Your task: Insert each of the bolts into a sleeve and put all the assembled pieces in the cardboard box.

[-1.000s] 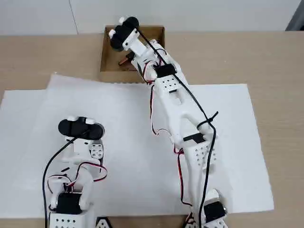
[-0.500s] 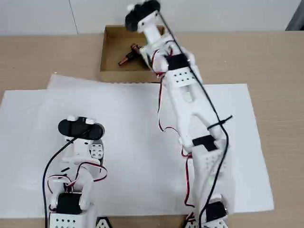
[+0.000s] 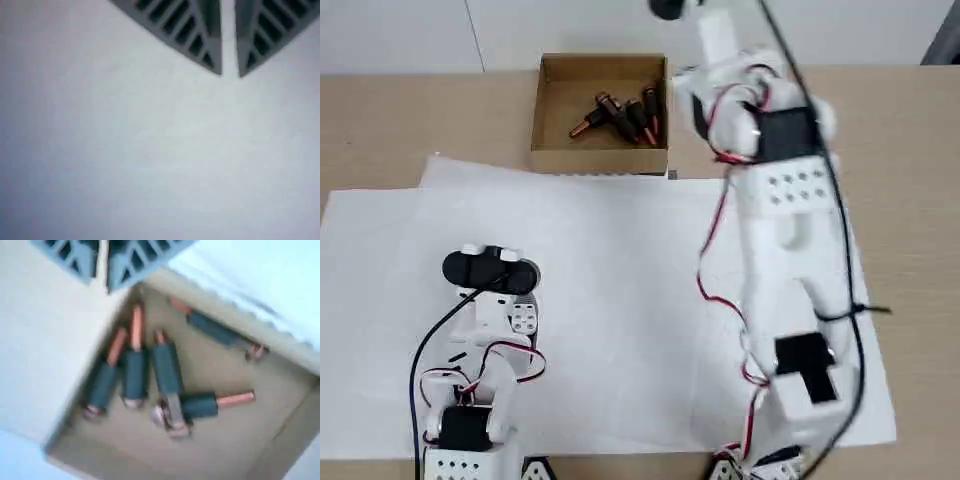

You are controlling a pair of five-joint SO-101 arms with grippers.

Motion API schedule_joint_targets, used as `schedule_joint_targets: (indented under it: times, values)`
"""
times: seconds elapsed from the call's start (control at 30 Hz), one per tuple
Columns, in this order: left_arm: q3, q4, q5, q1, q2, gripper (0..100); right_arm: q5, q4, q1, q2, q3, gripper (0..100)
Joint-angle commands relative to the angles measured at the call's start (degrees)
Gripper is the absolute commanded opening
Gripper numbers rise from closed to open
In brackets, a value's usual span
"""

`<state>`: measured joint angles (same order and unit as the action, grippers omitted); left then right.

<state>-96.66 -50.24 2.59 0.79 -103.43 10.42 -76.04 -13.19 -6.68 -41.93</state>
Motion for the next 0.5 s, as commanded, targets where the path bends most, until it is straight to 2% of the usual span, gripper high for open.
schedule_joint_targets:
  times: [0.0,0.27,0.47]
  values:
    - [0.3,-0.2,0.4,-0.3,-0.4,1,-2.1,-5.3,3.1,8.7,-2.7,0.2]
    - [0.3,-0.2,0.4,-0.3,-0.4,1,-2.4,-18.4,9.5,20.6,-2.4,0.2]
    - [0.3,-0.2,0.4,-0.3,-0.4,1,-2.2,-19.9,16.0,28.0,-1.4,0.2]
